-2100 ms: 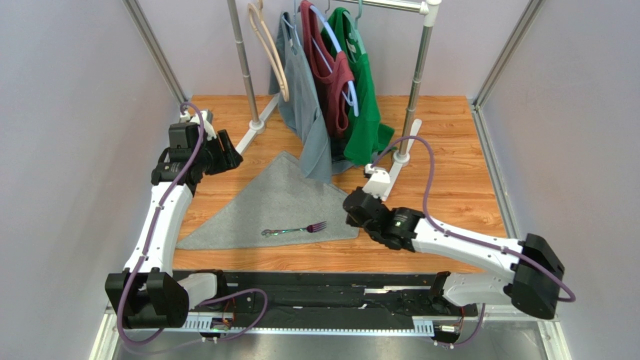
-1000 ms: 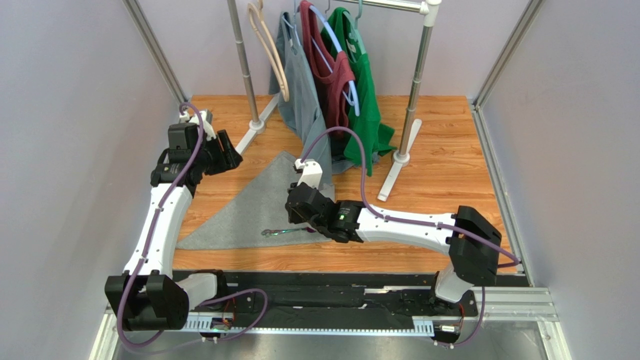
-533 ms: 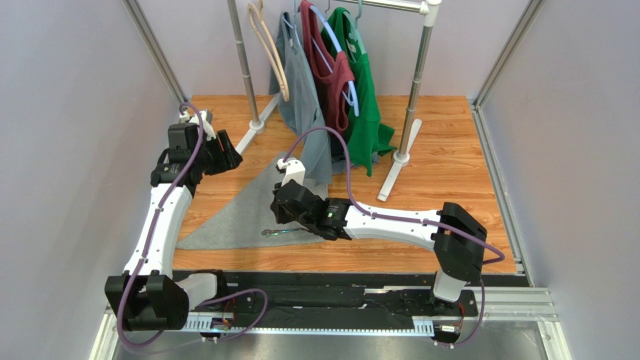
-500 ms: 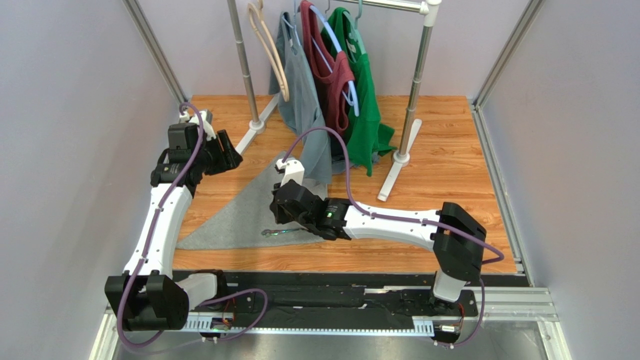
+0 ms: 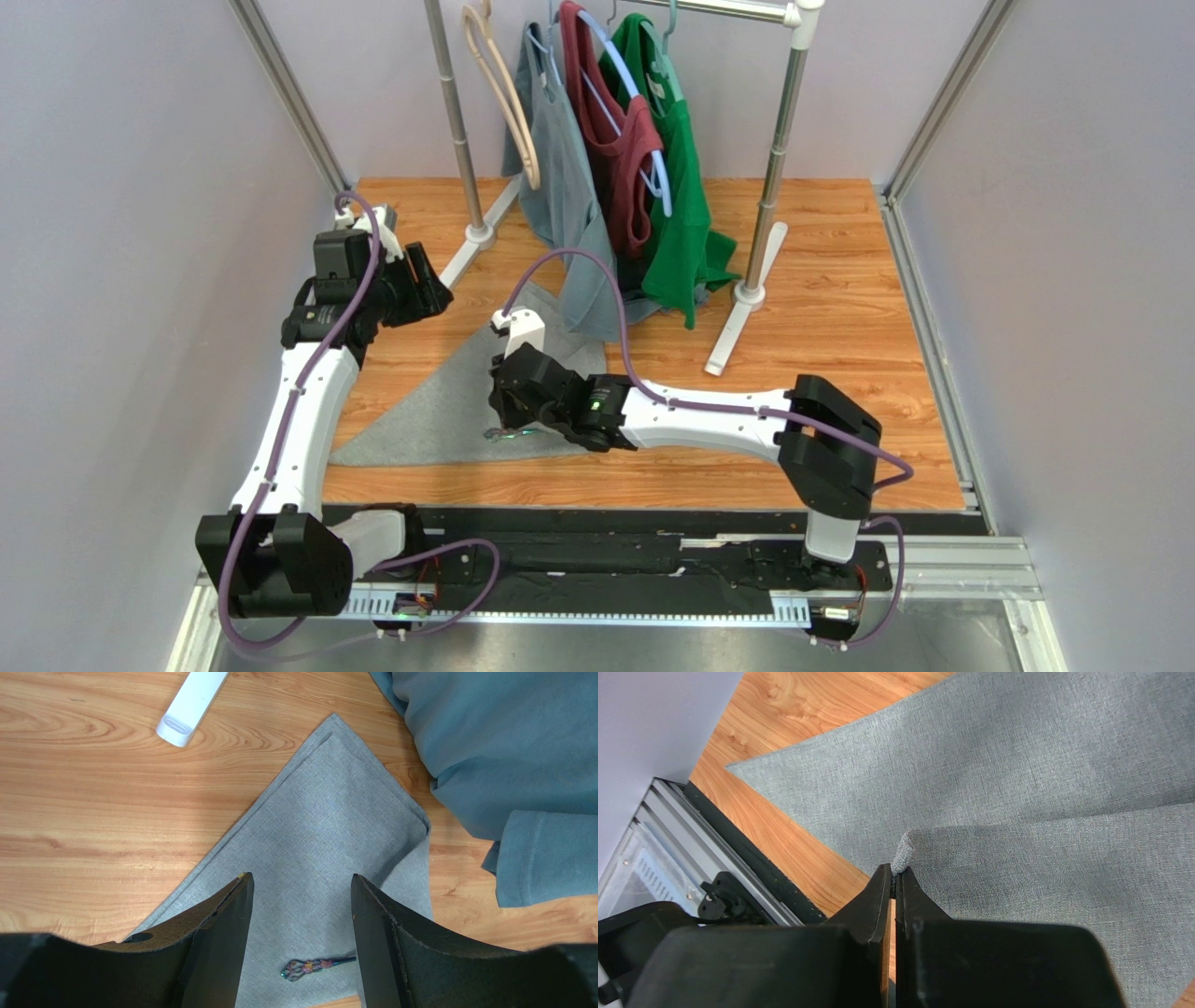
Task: Fold the napkin, place the utensils inside, and roll it up
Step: Fold the napkin at the center of the board.
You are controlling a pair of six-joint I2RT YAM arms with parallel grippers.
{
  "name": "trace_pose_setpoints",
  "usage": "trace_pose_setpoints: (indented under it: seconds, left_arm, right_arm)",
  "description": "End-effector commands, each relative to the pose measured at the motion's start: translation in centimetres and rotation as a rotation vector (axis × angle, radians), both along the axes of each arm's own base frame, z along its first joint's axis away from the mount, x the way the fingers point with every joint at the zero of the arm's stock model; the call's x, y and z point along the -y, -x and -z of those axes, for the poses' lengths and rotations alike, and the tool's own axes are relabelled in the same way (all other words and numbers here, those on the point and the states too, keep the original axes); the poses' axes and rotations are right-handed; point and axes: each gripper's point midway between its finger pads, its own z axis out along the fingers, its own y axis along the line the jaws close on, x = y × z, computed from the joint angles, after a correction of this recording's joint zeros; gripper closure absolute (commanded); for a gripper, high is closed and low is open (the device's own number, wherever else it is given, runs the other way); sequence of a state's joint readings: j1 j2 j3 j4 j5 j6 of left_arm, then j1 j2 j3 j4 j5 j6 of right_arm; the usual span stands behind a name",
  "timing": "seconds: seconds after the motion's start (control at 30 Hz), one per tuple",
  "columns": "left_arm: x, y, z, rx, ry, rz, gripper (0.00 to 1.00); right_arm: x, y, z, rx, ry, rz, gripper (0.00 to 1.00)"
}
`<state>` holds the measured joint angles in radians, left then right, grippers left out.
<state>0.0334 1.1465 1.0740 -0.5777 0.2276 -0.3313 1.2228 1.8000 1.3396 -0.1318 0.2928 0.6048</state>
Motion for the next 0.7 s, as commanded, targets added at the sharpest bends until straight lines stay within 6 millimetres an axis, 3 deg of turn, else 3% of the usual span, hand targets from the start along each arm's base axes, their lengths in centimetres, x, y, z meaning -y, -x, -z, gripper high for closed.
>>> trace_pose_setpoints:
  seconds: [0.0, 0.33, 0.67]
  left_arm:
    - [0.0, -0.3, -1.0, 0.04, 0.004, 0.005, 0.38]
    - [0.1, -0.4, -0.7, 0.032, 0.009, 0.009, 0.38]
    - [0.2, -0.4, -0.6, 0.028, 0.013, 0.011, 0.38]
  right_arm:
    - [-2.1, -0.2, 0.2, 0.013, -0.024, -0.026, 1.0]
    - [-3.5, 0.4, 4.0, -0.034, 0.015, -0.053, 1.0]
    - [-4.9, 1.5, 6.2, -0.074, 0.04, -0.087, 1.0]
